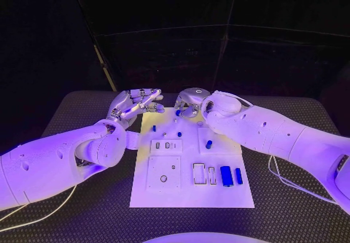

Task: Assemble the parts on the task board

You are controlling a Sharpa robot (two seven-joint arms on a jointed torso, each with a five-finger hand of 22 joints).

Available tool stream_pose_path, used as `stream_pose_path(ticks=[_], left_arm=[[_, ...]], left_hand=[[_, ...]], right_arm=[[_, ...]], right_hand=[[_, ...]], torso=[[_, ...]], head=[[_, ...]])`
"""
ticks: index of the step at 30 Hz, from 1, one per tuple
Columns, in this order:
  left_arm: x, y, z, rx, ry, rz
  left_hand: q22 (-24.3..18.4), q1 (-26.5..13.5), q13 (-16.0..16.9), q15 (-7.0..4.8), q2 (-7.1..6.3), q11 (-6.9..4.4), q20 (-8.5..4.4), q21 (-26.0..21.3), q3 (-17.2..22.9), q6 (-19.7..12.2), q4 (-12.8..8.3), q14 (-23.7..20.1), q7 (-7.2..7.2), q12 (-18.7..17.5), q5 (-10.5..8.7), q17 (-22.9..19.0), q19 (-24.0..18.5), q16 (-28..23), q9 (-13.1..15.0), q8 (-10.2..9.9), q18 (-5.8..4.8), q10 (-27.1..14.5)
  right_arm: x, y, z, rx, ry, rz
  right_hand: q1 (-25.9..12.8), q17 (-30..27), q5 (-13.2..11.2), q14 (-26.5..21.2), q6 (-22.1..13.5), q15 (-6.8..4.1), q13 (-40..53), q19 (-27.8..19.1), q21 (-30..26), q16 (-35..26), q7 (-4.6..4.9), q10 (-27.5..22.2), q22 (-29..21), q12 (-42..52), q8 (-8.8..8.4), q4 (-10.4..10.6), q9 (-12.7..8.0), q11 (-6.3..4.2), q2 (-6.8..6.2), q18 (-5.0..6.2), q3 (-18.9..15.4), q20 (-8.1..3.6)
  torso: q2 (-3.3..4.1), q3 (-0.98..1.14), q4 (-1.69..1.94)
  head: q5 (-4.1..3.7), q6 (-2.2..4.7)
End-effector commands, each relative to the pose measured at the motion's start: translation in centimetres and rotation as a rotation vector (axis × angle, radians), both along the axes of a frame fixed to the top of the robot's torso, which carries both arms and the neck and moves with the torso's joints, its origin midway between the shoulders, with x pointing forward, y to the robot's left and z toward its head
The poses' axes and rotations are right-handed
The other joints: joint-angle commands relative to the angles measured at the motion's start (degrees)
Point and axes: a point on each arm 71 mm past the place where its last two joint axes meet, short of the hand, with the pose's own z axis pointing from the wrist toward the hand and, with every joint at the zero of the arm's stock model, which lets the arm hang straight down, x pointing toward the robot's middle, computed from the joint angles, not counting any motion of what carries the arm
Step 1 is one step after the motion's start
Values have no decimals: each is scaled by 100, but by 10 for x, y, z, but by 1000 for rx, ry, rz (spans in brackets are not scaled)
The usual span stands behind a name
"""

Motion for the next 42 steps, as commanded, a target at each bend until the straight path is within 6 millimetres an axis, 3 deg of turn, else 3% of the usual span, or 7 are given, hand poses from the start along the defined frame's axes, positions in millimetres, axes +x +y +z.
stream_pose_path(ticks=[1, 15, 20, 24, 29, 33, 42], left_arm=[[0, -1, 2, -4, -10, -13], [0, 3, 2, 1, -11, -4], [0, 7, 2, 4, -12, 2], [1, 9, 2, 6, -12, 6], [2, 10, 1, 7, -12, 8], [3, 10, 1, 7, -11, 9], [5, 10, -1, 8, -10, 11]], left_hand=[[-8, 65, -10, 22, -11, 10, -6, 26, -8, 28, -32, -13, 6, -26, 8, 5, 48, -39, -7, -29, 20, 21], [-9, 67, -10, 22, -11, 11, -6, 25, -9, 28, -33, -13, 6, -28, 8, 6, 48, -41, -7, -30, 20, 21], [-12, 71, -10, 24, -8, 12, -6, 22, -12, 29, -39, -14, 5, -37, 8, 10, 46, -47, -7, -36, 19, 19], [-12, 71, -10, 24, -8, 12, -6, 22, -12, 29, -39, -14, 5, -37, 8, 10, 46, -47, -7, -36, 19, 19], [-12, 73, -10, 24, -7, 11, -5, 21, -13, 30, -40, -14, 3, -38, 8, 11, 46, -49, -7, -36, 19, 19], [-13, 76, -10, 24, -5, 11, -5, 20, -14, 32, -43, -14, -1, -42, 8, 13, 46, -51, -7, -38, 19, 20], [-13, 76, -10, 24, -5, 11, -5, 20, -14, 32, -43, -14, -1, -42, 8, 13, 46, -51, -7, -38, 19, 20]], right_arm=[[0, 2, 0, -4, 4, 13], [-10, -29, 13, 80, -47, -10], [-13, -79, 21, 164, -1, -117], [-13, -110, 25, 200, 62, -213], [-12, -136, 22, 191, 149, -299], [-11, -142, 18, 168, 197, -331], [-8, -137, 12, 117, 237, -331]], right_hand=[[33, -153, -64, 42, -245, 69, -1, -157, -148, -85, -22, -339, -239, 21, -13, 55, 0, 56, -100, 54, -89, 25], [195, -330, -84, 18, -209, 89, 29, -189, -240, -171, 16, -468, -369, 169, 58, 212, 43, 69, -119, 73, -404, 52], [84, 112, 67, 131, 15, -28, 171, 174, 79, 101, 42, 460, 166, 621, 121, 402, 61, -70, -70, -19, -417, 15], [-79, 502, 99, 219, -89, -175, 504, 470, 342, 347, -71, 1422, 607, 1184, 66, 563, 35, -258, -306, -96, -646, -104], [-147, 1292, 355, 332, -225, -261, 1460, 813, 651, 802, -148, 1628, 1140, 2201, 110, 1028, 46, -345, -541, -202, -1308, -228], [373, 1664, 400, 347, -384, -207, 3905, 889, 778, 1024, -62, 1095, 1352, 4380, 289, 1851, 63, -316, -481, -242, -2042, -162], [764, 1925, 381, 382, -514, -156, 5126, 932, 877, 1152, -51, 1121, 1511, 5407, 456, 2486, 59, -234, -555, -257, -2293, -124]], torso=[[5, 1, -1], [-3, 12, -50], [-21, 27, -99], [-27, 34, -145], [-19, 53, -170], [-16, 44, -152], [-17, 34, -133]], head=[[1, 5], [-3, 45], [6, 100], [5, 115], [5, 105], [-24, 100], [-48, 68]])
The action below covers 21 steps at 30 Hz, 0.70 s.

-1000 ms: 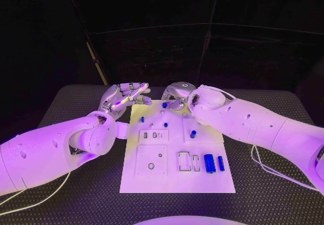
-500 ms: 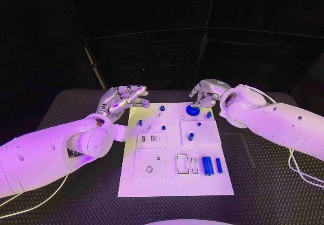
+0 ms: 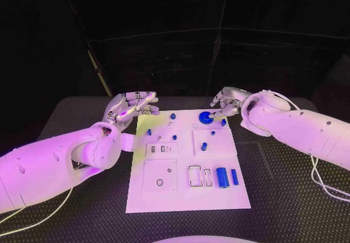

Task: Assemble the parts on the task board

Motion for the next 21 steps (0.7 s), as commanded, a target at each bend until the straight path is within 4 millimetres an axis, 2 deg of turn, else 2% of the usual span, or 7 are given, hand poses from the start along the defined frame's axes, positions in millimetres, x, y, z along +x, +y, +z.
stream_pose_path(ticks=[1, 6, 10, 21], left_arm=[[0, -1, 2, -4, -11, -13], [1, -1, 1, -4, -11, -12], [1, -1, 1, -4, -11, -13], [1, -1, 1, -4, -9, -14]], left_hand=[[-8, 54, -6, 24, 17, 11, -5, 20, 2, 32, -27, -14, 0, -17, 8, 5, 46, -24, -8, -38, 20, 20], [-8, 54, -6, 24, 17, 11, -5, 20, 2, 32, -27, -14, 0, -17, 8, 5, 46, -24, -8, -38, 20, 20], [-8, 54, -6, 24, 17, 11, -5, 20, 2, 32, -27, -14, 0, -17, 8, 5, 46, -24, -8, -38, 20, 20], [-11, 58, -6, 24, 20, 9, -5, 17, -1, 35, -32, -13, -4, -24, 8, 9, 45, -29, -8, -42, 20, 21]], right_arm=[[0, 2, -4, -31, 63, 0], [1, 5, -5, -45, 70, 12], [1, 8, -5, -59, 65, 23], [0, 16, -3, -77, 17, 59]], right_hand=[[127, 323, -11, 395, -41, 40, 319, 43, 53, 42, 4, 96, 50, 285, 69, 142, 3, 21, 1, -79, -36, 11], [218, 403, -21, 407, -32, 44, 641, 55, 80, 78, 3, 185, 94, 578, 127, 240, 7, 23, 7, -85, -62, 18], [291, 452, -27, 414, -4, 43, 834, 66, 100, 100, -4, 244, 128, 756, 173, 266, 12, 18, 25, -90, -65, 18], [500, 651, -55, 448, 76, 33, 1400, 131, 183, 181, -25, 461, 278, 1286, 281, 203, 18, 2, 111, -116, -37, 11]], torso=[[-1, -6, 11], [1, -4, 0], [2, -4, 7], [3, 1, 5]], head=[[-5, -13], [-5, -20], [-9, -25], [-3, -38]])
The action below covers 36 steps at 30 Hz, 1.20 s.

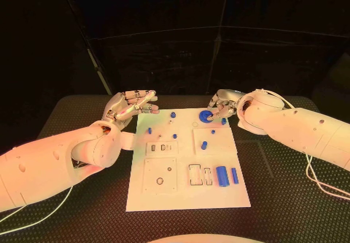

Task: Assemble the parts on the task board

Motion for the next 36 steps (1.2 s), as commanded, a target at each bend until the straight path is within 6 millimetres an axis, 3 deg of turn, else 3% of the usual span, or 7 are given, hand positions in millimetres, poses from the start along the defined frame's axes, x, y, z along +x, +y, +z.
stream_pose_path(ticks=[1, 31, 36], left_arm=[[0, -2, 2, -5, -10, -16], [1, -2, 1, -4, -5, -17], [1, -2, 1, -4, -5, -17]], left_hand=[[-5, 58, -7, 24, 20, 9, -5, 17, -1, 35, -33, -13, -4, -24, 8, 5, 45, -29, -8, -21, 20, 21], [-9, 60, -7, 24, 24, 9, -5, 14, -7, 36, -37, -12, -6, -33, 8, 10, 45, -37, -9, -27, 20, 21], [-9, 60, -7, 24, 24, 9, -5, 14, -7, 36, -37, -12, -6, -33, 8, 10, 45, -37, -9, -27, 20, 21]], right_arm=[[0, 4, 3, -22, -31, 28], [5, 13, -7, -111, -9, 47], [6, 15, -8, -116, -24, 52]], right_hand=[[57, 655, -22, 448, 55, 33, 56, 49, 29, 21, -3, 61, 16, 54, 22, -13, 10, -8, 5, -117, 21, 11], [162, 757, -62, 464, 45, 38, 309, 83, 79, 63, 4, 136, 104, 285, 49, -111, -7, -1, 52, -133, 38, 12], [280, 775, -169, 465, 193, 27, 436, 82, 91, 70, -16, 177, 123, 396, 142, -202, 14, -20, 187, -133, 133, 9]], torso=[[-1, 2, -2], [6, 9, 1], [4, 8, 1]], head=[[5, -2], [-3, -54], [-9, -56]])
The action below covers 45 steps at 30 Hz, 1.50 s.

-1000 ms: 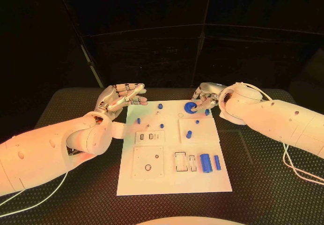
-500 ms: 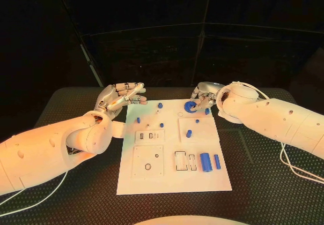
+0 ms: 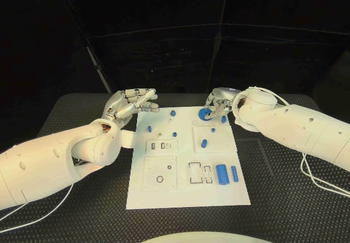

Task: Assemble the parts on the task board

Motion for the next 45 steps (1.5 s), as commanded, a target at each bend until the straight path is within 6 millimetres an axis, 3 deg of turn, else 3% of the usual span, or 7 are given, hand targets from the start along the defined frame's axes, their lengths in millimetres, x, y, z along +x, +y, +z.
stream_pose_path(ticks=[1, 7, 11, 19, 29, 37, 45], left_arm=[[0, -2, 2, -4, -8, -14], [0, -2, 2, -4, -8, -14], [0, -2, 2, -4, -8, -14], [0, -1, 1, -3, -8, -12], [0, -1, 1, -3, -9, -12], [1, -1, 1, -4, -9, -13], [1, -2, 2, -5, -10, -14]], left_hand=[[-10, 33, -8, 23, -3, 9, -5, 14, -7, 36, -37, -12, -6, -33, 8, 5, 45, -37, -9, -28, 21, 21], [-12, 33, -9, 24, -1, 9, -5, 12, -10, 35, -39, -14, -7, -40, 8, 8, 44, -42, -9, -32, 21, 18], [-12, 33, -9, 24, -1, 9, -5, 12, -10, 35, -39, -14, -7, -40, 8, 8, 44, -42, -9, -32, 21, 18], [-12, 33, -9, 24, -1, 9, -5, 12, -10, 35, -39, -14, -7, -40, 8, 8, 44, -42, -9, -32, 21, 18], [-13, 36, -9, 24, 6, 9, -5, 10, -10, 35, -41, -14, -8, -45, 7, 10, 44, -46, -10, -35, 21, 18], [-15, 40, -9, 24, 11, 9, -5, 8, -11, 37, -44, -15, -10, -49, 7, 12, 44, -50, -9, -38, 20, 19], [-15, 40, -9, 24, 11, 9, -5, 8, -11, 37, -44, -15, -10, -49, 7, 12, 44, -50, -9, -38, 20, 19]], right_arm=[[-1, 1, -4, -30, -2, 17], [-2, 3, 2, -3, -85, 27], [-4, 5, 7, 22, -146, 42], [-21, 23, 22, 72, -241, 103], [-36, 68, 29, 101, -254, 193], [-40, 106, 13, 62, -233, 239], [-38, 125, 2, 25, -202, 256]], right_hand=[[156, 786, -290, 466, 162, 19, 115, 49, 54, 32, -14, 78, 35, 119, 98, -115, 21, -8, 121, -47, 107, 2], [363, 874, -412, 483, 533, -48, 460, 109, 117, 63, -114, 282, 153, 442, 252, -289, 54, -95, 376, -64, 443, -48], [413, 924, -308, 492, 669, -83, 629, 141, 150, 81, -155, 379, 215, 596, 264, -377, 50, -134, 427, -75, 619, -86], [299, 959, -176, 499, 786, -107, 716, 167, 181, 93, -182, 421, 271, 664, 213, -425, 32, -157, 381, -87, 801, -115], [88, 959, -158, 498, 812, -106, 726, 165, 186, 93, -180, 419, 282, 658, 124, -407, 6, -154, 225, -89, 866, -118], [-14, 956, -212, 497, 818, -100, 725, 162, 186, 91, -172, 415, 286, 647, 68, -391, -6, -147, 182, -90, 919, -114], [-64, 946, -242, 494, 806, -96, 715, 157, 183, 87, -163, 404, 280, 630, 32, -383, -14, -140, 164, -89, 944, -111]], torso=[[-2, 1, 0], [-3, 2, -6], [0, 3, -2], [-1, 0, -1], [1, -3, 4], [5, -2, 10], [5, 4, -1]], head=[[-5, -7], [-3, -12], [-2, -10], [5, 11], [43, 12], [74, -6], [100, -14]])
